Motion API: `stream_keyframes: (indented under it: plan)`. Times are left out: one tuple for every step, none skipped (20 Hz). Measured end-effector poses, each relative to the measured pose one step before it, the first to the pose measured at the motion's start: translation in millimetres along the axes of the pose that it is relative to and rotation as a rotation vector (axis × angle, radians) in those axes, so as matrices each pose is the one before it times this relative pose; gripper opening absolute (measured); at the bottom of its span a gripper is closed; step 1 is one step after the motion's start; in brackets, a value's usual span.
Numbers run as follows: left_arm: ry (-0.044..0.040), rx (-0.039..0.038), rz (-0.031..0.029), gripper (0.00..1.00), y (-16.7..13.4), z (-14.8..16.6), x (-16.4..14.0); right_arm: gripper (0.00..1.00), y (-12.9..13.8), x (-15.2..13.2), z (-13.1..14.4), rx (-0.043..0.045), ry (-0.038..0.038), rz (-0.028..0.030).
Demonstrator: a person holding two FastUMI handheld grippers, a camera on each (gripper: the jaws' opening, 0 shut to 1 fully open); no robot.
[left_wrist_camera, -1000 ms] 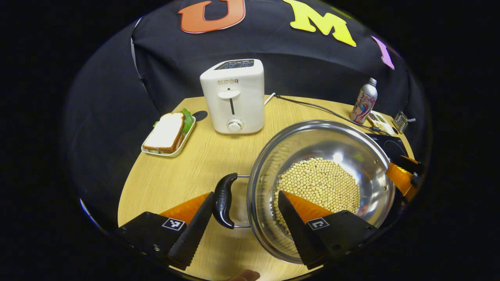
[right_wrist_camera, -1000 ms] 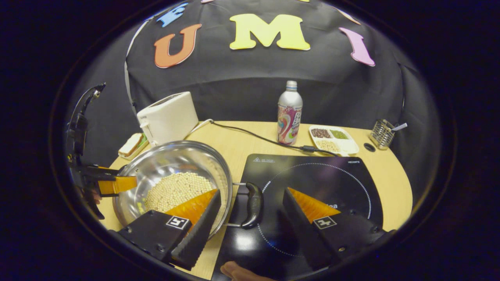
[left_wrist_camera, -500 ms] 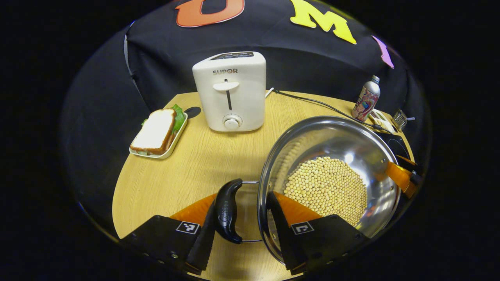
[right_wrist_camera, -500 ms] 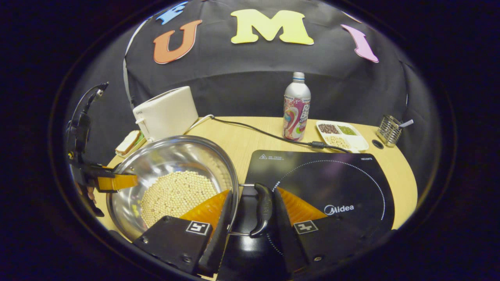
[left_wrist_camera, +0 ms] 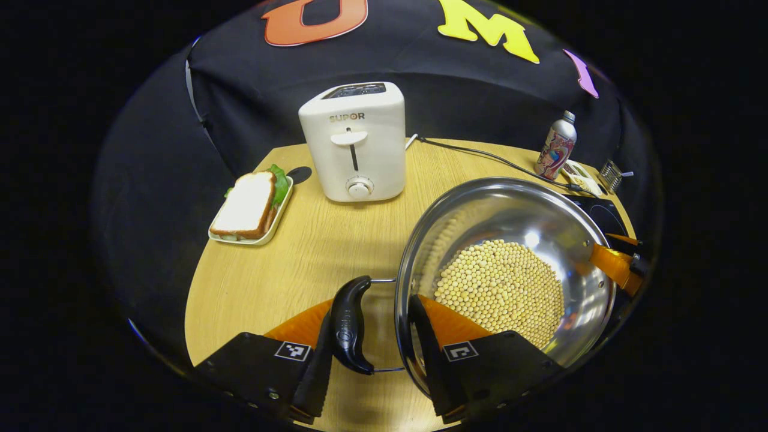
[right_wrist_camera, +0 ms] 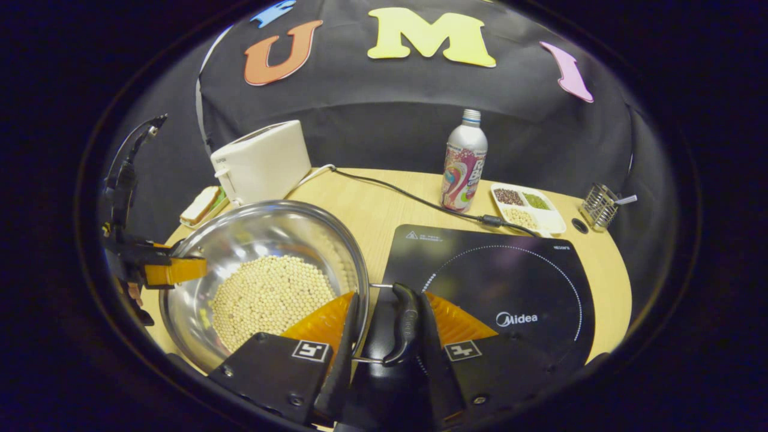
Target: First push the handle of the pot to place it horizontally, then grasp the pot with both hands and set it on the induction cooktop.
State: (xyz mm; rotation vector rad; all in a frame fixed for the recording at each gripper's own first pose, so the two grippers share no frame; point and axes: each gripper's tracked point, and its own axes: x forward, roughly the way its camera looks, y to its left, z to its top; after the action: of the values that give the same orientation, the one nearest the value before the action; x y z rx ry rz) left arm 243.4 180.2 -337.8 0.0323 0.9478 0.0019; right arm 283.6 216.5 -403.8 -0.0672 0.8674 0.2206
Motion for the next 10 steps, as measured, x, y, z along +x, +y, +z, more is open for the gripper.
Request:
stream_keyframes:
  plan:
    - [-0.00720,0.00624,0.00317,0.65,0.05,1.35,-10.26,0.56,-0.02,-7.95,4.21,-0.01076,-0.01085,-0.00088]
    - [-0.01312,0.00251,0.00276,0.65,0.28,3.94,-10.19,0.56,0.04,-8.70,6.45,-0.00707,-0.01255,-0.00057]
    - [-0.00799,-0.00600,0.00148,0.65,0.29,4.72,-8.71,0.56,0.33,-9.87,5.72,-0.00970,-0.00829,0.00023]
    - [-0.00317,-0.01128,-0.00068,0.65,-1.51,3.81,-10.02,0.56,-0.33,-10.29,6.88,-0.00080,-0.00896,0.00210]
    - [-0.00893,-0.00589,-0.00001,0.65,-0.56,4.06,-9.74,0.54,-0.33,-10.58,6.01,-0.00316,-0.00965,0.00201]
    - [-0.01285,0.00561,0.00124,0.65,-1.69,6.47,-10.48,0.56,-1.63,-10.61,7.05,-0.00090,-0.00858,0.00100]
    - [-0.01216,0.00461,0.00376,0.65,-1.92,6.46,-9.84,0.54,-2.81,-10.51,6.45,0.00341,-0.00612,0.00141]
    - [-0.01216,0.00482,0.00259,0.65,-3.60,6.47,-10.73,0.53,-3.14,-9.68,6.85,0.01217,-0.00345,0.00156]
    - [-0.01078,0.00813,0.00363,0.65,-3.10,7.19,-9.38,0.54,-2.64,-8.63,4.32,0.01275,0.00719,0.00306]
    - [-0.00446,0.00780,0.00096,0.65,-3.64,4.84,-9.27,0.56,-5.03,-9.23,5.68,0.00572,0.00150,0.00249]
